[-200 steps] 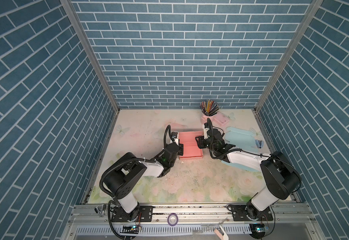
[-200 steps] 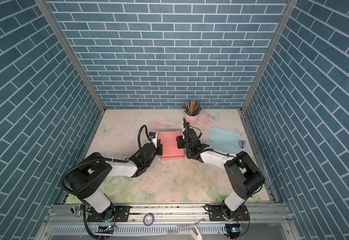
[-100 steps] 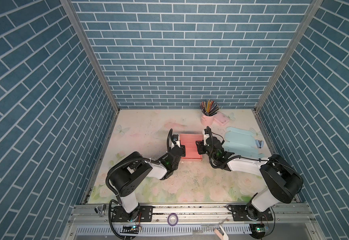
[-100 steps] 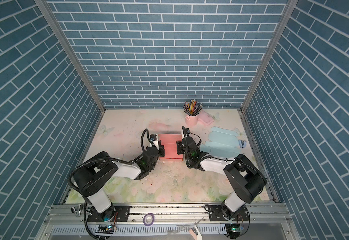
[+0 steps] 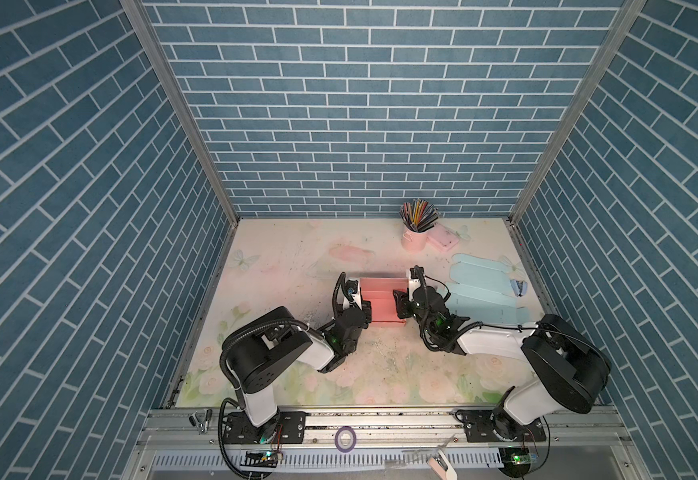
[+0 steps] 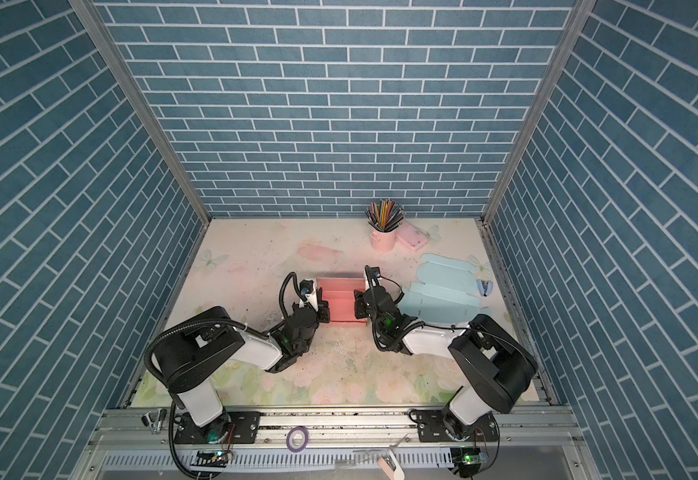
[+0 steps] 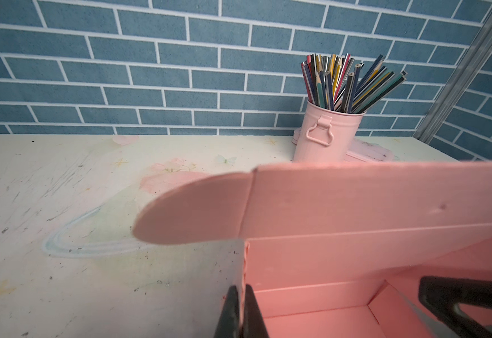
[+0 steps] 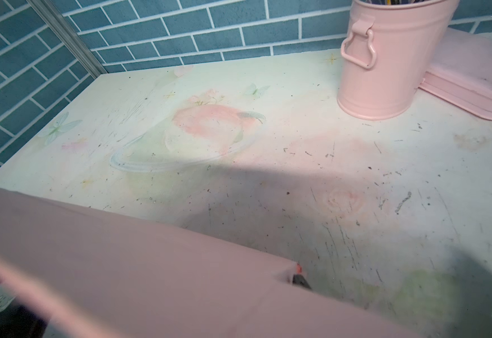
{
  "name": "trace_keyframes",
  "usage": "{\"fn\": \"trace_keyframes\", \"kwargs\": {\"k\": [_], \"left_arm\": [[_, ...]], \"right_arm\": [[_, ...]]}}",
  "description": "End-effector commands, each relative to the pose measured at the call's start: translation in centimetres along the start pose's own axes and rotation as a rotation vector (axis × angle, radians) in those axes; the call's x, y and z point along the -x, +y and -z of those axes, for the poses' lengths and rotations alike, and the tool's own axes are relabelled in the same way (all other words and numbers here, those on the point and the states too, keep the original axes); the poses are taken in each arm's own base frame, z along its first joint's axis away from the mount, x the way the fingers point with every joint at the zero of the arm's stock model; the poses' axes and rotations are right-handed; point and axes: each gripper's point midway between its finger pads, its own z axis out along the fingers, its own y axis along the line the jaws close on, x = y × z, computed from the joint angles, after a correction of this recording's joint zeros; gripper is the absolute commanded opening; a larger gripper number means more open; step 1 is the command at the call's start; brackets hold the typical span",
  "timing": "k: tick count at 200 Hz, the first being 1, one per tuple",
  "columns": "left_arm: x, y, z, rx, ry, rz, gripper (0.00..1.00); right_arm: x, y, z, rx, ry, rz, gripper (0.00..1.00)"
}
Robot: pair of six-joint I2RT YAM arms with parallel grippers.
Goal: Fold the paper box
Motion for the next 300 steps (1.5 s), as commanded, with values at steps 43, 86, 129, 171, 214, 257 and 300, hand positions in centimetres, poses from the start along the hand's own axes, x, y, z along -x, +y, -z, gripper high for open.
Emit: {"fn": "trace_keyframes", "kwargs": {"k": [43, 86, 129, 171, 214, 257, 300], "left_arm": [[-2.5, 0.4, 0.8, -0.016, 0.05, -0.017, 0.06], [-2.2, -1.0, 1.1, -0.035, 0.06, -0.063, 0.06], [-1.9, -1.8, 1.0, -0.018, 0.088, -0.092, 0.03], [-2.0, -2.0, 1.1, 0.011, 0.131, -0.094, 0.02], [-2.5, -2.4, 1.3, 0.016, 0.149, -0.108, 0.01], [-3.1, -2.8, 1.7, -0.044, 0.108, -0.087, 0.01], [-4.2, -2.7, 2.0, -0.081, 0.099, -0.064, 0.01]], "right_arm": [[0.5, 1.0, 1.1, 0.027, -0.028, -0.026, 0.44], [0.4, 0.8, 2.2, -0.01, -0.009, -0.017, 0.41], [0.2, 0.7, 1.8, -0.053, 0.059, -0.032, 0.41], [-0.8, 0.4, 1.6, -0.078, 0.107, -0.08, 0.41], [-1.5, 0.7, 1.4, -0.075, 0.145, -0.094, 0.4], [-2.4, 0.3, 1.4, -0.09, 0.162, -0.1, 0.37], [-2.7, -0.1, 2.0, -0.13, 0.144, -0.045, 0.36]]}}
